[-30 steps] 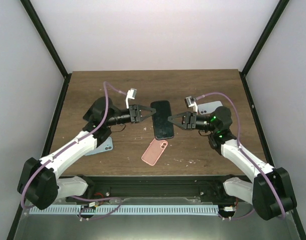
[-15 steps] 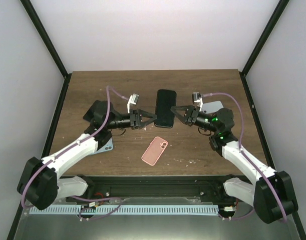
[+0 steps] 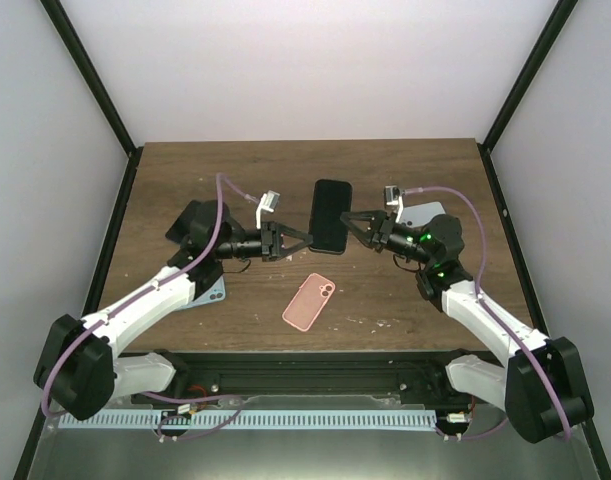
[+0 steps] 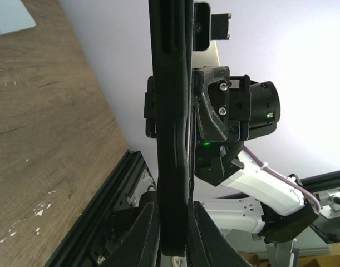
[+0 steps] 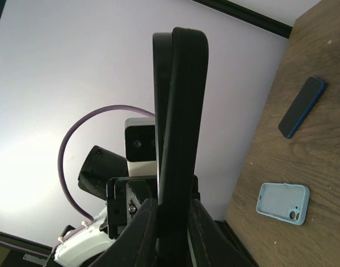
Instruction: Put the phone into the phone case
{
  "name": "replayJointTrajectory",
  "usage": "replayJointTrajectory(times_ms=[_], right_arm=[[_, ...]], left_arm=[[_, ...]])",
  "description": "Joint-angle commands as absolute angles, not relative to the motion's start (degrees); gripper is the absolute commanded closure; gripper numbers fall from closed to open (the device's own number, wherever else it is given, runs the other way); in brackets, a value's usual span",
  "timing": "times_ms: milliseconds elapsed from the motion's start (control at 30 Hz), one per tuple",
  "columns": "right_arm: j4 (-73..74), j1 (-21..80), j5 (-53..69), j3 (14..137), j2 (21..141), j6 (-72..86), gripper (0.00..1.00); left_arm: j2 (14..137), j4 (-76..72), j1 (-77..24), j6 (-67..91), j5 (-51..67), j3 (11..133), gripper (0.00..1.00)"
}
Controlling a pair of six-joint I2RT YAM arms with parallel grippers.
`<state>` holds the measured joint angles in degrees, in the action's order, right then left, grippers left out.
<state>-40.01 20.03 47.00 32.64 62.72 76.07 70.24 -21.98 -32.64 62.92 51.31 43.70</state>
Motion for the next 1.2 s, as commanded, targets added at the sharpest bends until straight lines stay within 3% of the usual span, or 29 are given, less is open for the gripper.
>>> replayJointTrajectory(times_ms=[0,33,133,200,333,433,567,733,867,1067,1167], right_arm=[[-39.22,20.49,46.27,33.91,61.24,71.69,0.92],[-38.38,20.53,46.88,34.21,61.24,70.87,0.93],[-36.51,20.53,49.47,35.01,61.26,68.59,0.95],[-36.37,20.49,51.24,35.00,60.88,67.53,0.95],[-38.34,20.59,55.32,34.42,60.02,67.28,0.94],[-38.07,20.70,57.52,34.37,59.24,66.67,0.94],[-36.50,20.76,58.83,34.14,57.93,64.99,0.94],[-29.61,20.79,59.39,34.87,56.64,59.82,0.91],[-25.41,20.75,57.89,35.85,54.71,57.30,0.80],[-21.03,20.79,54.68,39.06,52.69,57.70,0.59],[-19.44,20.75,53.12,40.94,52.94,59.62,0.55]], left_arm=[[70.11,-15.57,-32.85,58.94,50.82,45.78,1.00],[69.94,-15.56,-32.82,58.70,50.77,45.60,0.98],[69.04,-15.96,-32.72,58.69,50.36,45.53,0.71],[68.31,-17.21,-32.73,58.61,49.91,45.49,0.57],[68.32,-18.62,-32.71,58.26,48.23,46.04,0.51],[69.94,-23.82,-32.77,60.16,48.67,46.25,0.55],[72.51,-29.60,-32.67,63.39,49.75,46.04,0.73],[73.12,-31.97,-32.64,63.41,50.84,45.63,0.88],[73.54,-32.34,-32.52,61.44,53.52,45.88,0.96],[72.86,-31.82,-32.23,58.57,58.51,45.68,1.00],[72.22,-30.66,-32.23,56.80,60.68,45.53,1.00]])
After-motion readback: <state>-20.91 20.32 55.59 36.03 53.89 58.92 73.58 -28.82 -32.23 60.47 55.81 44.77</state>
